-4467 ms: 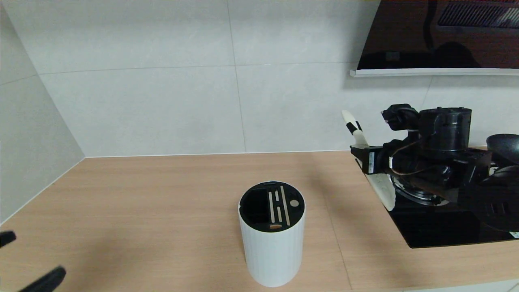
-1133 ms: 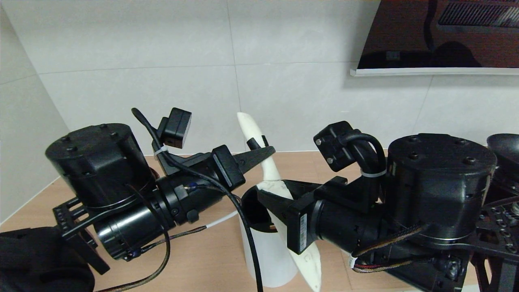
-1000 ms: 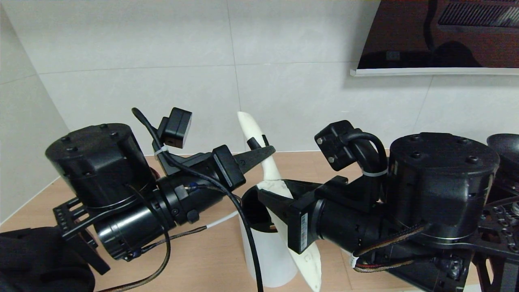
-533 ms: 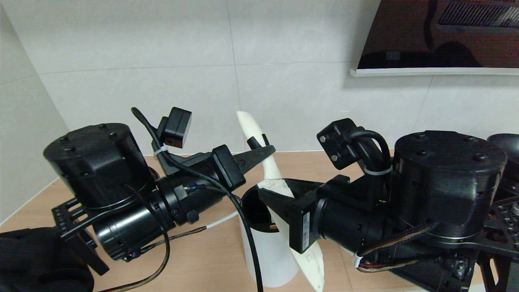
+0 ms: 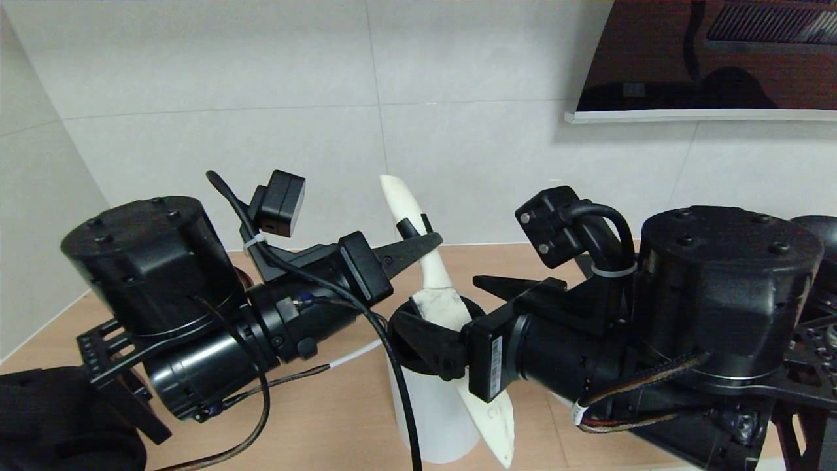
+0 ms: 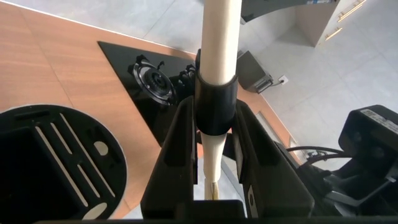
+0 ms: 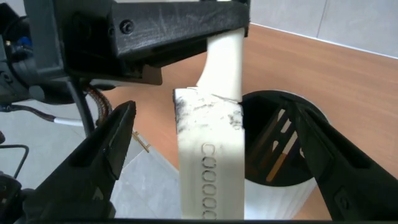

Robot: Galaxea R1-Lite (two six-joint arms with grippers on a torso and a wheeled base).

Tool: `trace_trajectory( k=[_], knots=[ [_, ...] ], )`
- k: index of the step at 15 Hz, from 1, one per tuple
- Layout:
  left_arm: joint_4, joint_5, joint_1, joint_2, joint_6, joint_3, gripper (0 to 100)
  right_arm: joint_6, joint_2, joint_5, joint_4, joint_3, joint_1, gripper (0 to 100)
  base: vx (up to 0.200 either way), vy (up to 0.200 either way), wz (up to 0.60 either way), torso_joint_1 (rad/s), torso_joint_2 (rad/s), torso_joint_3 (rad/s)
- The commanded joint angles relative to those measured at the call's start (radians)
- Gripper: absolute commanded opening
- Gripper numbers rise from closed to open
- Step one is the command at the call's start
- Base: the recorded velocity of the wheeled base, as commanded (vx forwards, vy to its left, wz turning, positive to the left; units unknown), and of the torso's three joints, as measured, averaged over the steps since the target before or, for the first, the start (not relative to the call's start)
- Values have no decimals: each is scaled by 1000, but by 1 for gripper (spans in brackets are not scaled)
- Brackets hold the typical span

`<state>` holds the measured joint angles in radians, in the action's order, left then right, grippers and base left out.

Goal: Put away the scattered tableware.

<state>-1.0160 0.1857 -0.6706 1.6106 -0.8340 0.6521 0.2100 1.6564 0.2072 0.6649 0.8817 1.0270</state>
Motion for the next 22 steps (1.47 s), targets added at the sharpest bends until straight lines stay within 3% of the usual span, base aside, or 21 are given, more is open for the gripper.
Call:
trace_trajectory(
  k=[1, 8, 11, 12, 14, 15, 19, 22],
  knots=[
    [-1, 0, 0, -3, 0, 0, 0, 0, -1, 0, -1, 0, -2, 100, 0, 0, 0, 0, 0, 0],
    [23, -5, 0, -38, 1, 24, 0, -1, -38, 0, -10, 2, -76, 100, 0, 0, 0, 0, 0, 0],
    [158, -29, 6, -71, 1, 92, 0, -3, -52, -6, -10, 3, -116, 100, 0, 0, 0, 0, 0, 0],
    [269, -108, 16, -74, 3, 170, 0, -3, -56, -8, -10, 3, -145, 100, 0, 0, 0, 0, 0, 0],
    [362, -227, 26, -69, 13, 261, 0, -3, -58, -9, -10, 3, -174, 100, 0, 0, 0, 0, 0, 0],
    [372, -282, 33, -66, 50, 285, 0, -3, -56, -9, -10, 3, -180, 100, 0, 0, 0, 0, 0, 0],
    [364, -542, 42, -26, 285, 334, 0, -3, -49, -9, -10, 2, -182, 100, 0, 0, 0, 0, 0, 0],
    [309, -643, 31, -6, 424, 325, 0, -3, -55, -9, -10, 0, -180, 100, 0, 0, 0, 0, 0, 0]
  ],
)
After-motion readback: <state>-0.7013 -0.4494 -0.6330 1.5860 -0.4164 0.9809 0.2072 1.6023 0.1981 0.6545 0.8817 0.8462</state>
